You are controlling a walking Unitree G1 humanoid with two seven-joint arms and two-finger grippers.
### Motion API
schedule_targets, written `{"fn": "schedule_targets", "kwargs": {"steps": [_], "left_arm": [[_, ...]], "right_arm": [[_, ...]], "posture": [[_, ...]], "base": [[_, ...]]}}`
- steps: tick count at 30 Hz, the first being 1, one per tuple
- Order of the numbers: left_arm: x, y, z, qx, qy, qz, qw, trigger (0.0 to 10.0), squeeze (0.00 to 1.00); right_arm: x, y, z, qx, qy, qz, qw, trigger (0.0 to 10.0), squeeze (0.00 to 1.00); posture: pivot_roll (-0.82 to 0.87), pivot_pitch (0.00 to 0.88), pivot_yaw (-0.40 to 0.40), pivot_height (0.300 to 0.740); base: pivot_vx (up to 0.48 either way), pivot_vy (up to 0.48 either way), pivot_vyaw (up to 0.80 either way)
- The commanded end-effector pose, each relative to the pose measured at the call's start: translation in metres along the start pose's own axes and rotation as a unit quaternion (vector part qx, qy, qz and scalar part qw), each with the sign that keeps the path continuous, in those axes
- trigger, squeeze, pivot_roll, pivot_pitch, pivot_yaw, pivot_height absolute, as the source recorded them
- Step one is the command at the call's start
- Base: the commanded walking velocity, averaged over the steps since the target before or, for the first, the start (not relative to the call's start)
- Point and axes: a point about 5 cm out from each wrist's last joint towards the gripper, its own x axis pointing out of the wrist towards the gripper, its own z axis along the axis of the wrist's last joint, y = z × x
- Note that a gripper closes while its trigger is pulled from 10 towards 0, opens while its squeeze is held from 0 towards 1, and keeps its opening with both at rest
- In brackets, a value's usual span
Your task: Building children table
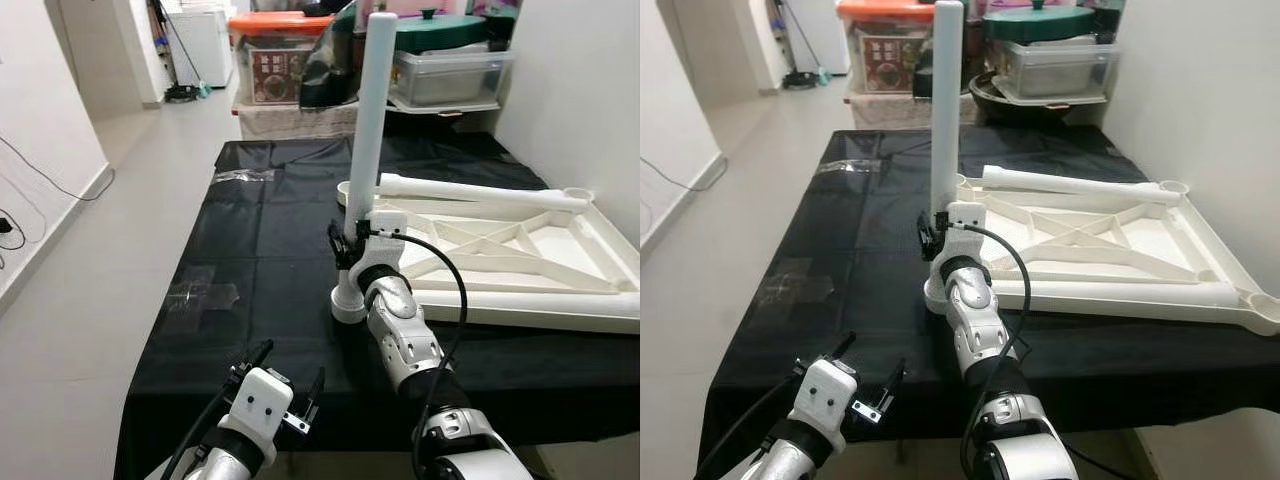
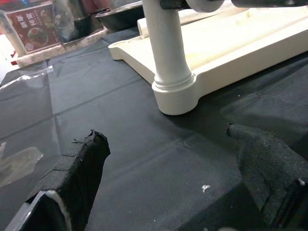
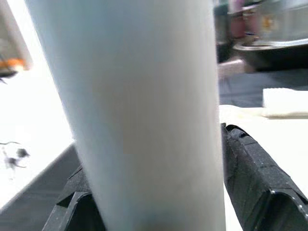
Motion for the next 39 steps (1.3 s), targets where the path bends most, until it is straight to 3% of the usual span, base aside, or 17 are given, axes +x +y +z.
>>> {"fn": "schedule_targets", "kwargs": {"steps": [1,5,7,8,10,11,12,21,22,23,25,32,34,35,36,37,39], "left_arm": [[-0.002,0.000,-0.004,-0.001,0.009,-0.004,1.000,10.0,0.00],[-0.001,0.000,-0.004,-0.001,0.009,-0.004,1.000,10.0,0.00],[-0.001,0.000,-0.004,0.000,0.008,-0.005,1.000,10.0,0.00],[-0.001,0.000,-0.004,0.000,0.008,-0.005,1.000,10.0,0.00],[0.000,0.000,-0.003,0.001,0.008,-0.005,1.000,10.0,0.00],[0.000,0.000,-0.003,0.001,0.008,-0.005,1.000,10.0,0.00],[0.000,-0.001,-0.003,0.001,0.008,-0.004,1.000,10.0,0.00],[0.001,-0.002,0.000,-0.002,0.005,-0.001,1.000,10.0,0.00],[0.001,-0.002,0.000,-0.002,0.005,-0.001,1.000,10.0,0.00],[0.001,-0.002,0.000,-0.001,0.006,0.000,1.000,10.0,0.00],[0.001,-0.002,0.000,-0.001,0.005,0.000,1.000,10.0,0.00],[0.000,-0.002,0.000,-0.001,0.006,-0.001,1.000,10.0,0.00],[0.000,-0.002,-0.001,-0.002,0.007,-0.002,1.000,10.0,0.00],[0.000,-0.002,-0.001,-0.002,0.007,-0.002,1.000,10.0,0.00],[0.000,-0.002,-0.001,-0.002,0.008,-0.002,1.000,10.0,0.00],[0.000,-0.002,-0.001,-0.002,0.008,-0.002,1.000,10.0,0.00],[0.000,-0.002,-0.002,-0.002,0.008,-0.003,1.000,10.0,0.00]], "right_arm": [[0.003,0.023,-0.003,0.044,0.010,0.125,0.991,10.0,0.00],[0.003,0.025,-0.002,0.055,0.028,0.203,0.977,10.0,0.00],[-0.004,0.026,-0.008,0.048,0.106,0.361,0.925,10.0,0.00],[-0.004,0.026,-0.008,0.048,0.106,0.361,0.925,10.0,0.00],[-0.014,0.027,-0.014,0.027,0.163,0.465,0.870,10.0,0.00],[-0.014,0.027,-0.014,0.027,0.163,0.465,0.870,10.0,0.00],[-0.016,0.027,-0.015,0.011,0.179,0.505,0.844,10.0,0.00],[-0.008,0.039,-0.010,-0.030,0.211,0.577,0.789,10.0,0.00],[-0.008,0.039,-0.008,-0.028,0.210,0.585,0.783,3.2,0.00],[-0.008,0.039,-0.007,-0.026,0.211,0.589,0.780,0.0,0.00],[-0.009,0.039,-0.007,-0.028,0.211,0.595,0.775,0.0,0.00],[-0.009,0.038,-0.015,-0.024,0.204,0.555,0.806,0.0,0.00],[-0.004,0.037,-0.021,-0.025,0.188,0.485,0.854,0.0,0.00],[-0.004,0.037,-0.021,-0.025,0.188,0.485,0.854,0.0,0.00],[0.002,0.034,-0.023,-0.035,0.174,0.410,0.895,0.0,0.00],[0.002,0.034,-0.023,-0.035,0.174,0.410,0.895,0.0,0.00],[0.011,0.015,-0.029,-0.052,0.157,0.196,0.967,0.0,0.00]], "posture": [[0.01,0.000,-0.007,0.740],[0.01,0.000,-0.006,0.740],[0.01,0.000,-0.006,0.740],[0.01,0.000,-0.006,0.740],[0.01,0.000,-0.006,0.740],[0.01,0.000,-0.006,0.740],[0.01,0.000,-0.016,0.740],[0.03,0.000,-0.027,0.740],[0.03,0.000,-0.027,0.740],[0.03,0.000,-0.027,0.740],[0.04,0.000,-0.031,0.740],[0.03,0.000,-0.023,0.740],[0.03,0.000,-0.023,0.740],[0.03,0.000,-0.023,0.740],[0.03,0.000,-0.023,0.740],[0.03,0.000,-0.023,0.740],[0.01,0.000,-0.017,0.740]], "base": [[0.000,0.000,0.00],[0.000,0.000,0.00],[0.000,0.000,0.00],[0.000,0.000,0.00],[0.000,0.000,0.00],[0.000,0.000,0.00],[0.000,0.000,0.00],[0.000,0.000,0.00],[0.000,0.000,0.00],[0.000,0.000,0.00],[0.000,0.000,0.00],[0.000,0.000,0.00],[0.000,0.000,0.00],[0.000,0.000,0.00],[0.000,0.000,0.00],[0.000,0.000,0.00],[0.000,0.000,0.00]]}}
